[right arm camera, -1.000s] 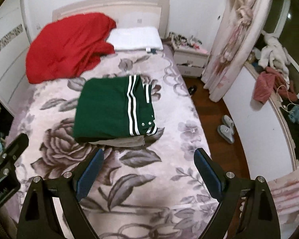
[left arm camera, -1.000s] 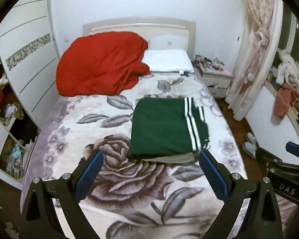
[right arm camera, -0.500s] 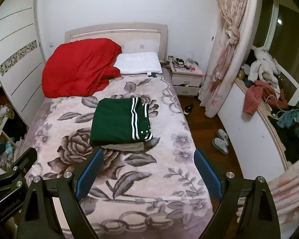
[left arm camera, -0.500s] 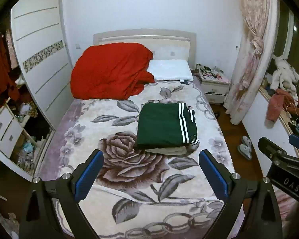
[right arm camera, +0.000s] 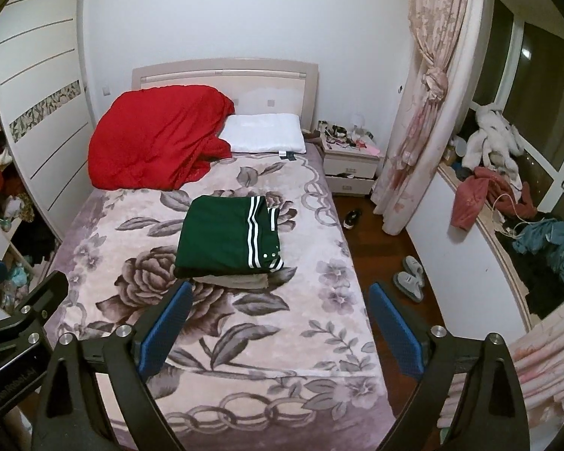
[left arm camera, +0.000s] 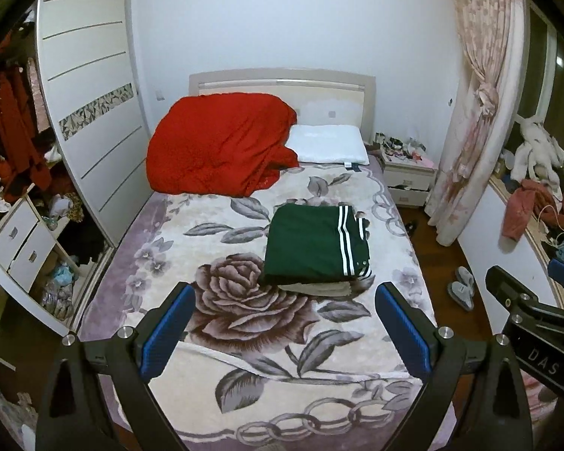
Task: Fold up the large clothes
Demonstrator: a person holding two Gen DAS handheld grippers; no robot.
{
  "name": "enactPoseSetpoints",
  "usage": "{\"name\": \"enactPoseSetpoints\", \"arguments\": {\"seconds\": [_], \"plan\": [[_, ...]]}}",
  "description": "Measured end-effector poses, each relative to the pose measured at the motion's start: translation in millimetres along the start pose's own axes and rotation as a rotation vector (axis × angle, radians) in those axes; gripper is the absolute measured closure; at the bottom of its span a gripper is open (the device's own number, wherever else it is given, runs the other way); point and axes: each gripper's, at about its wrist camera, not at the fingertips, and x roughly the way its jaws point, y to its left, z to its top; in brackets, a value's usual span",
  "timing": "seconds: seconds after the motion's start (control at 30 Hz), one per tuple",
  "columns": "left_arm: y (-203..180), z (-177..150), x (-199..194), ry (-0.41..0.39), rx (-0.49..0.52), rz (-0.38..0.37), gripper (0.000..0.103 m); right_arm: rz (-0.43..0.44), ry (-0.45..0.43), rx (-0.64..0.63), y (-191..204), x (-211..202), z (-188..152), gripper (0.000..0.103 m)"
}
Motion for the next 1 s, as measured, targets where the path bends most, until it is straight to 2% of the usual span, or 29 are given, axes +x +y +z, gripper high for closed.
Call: {"name": "enactPoseSetpoints", "arguments": {"seconds": [0.33,1.0], "plan": [[1.2,-1.3,-10.9,-0.046,0.007,0.004,0.005,0.016,-0.022,0.015,-2.7,-9.7,1.2,0.004],[3.0,2.4,-10.9,-0.052,0.002,0.017,0.004,0.01,-0.043,0.026,-0.4,-16.9,-5.7,0.002]]}}
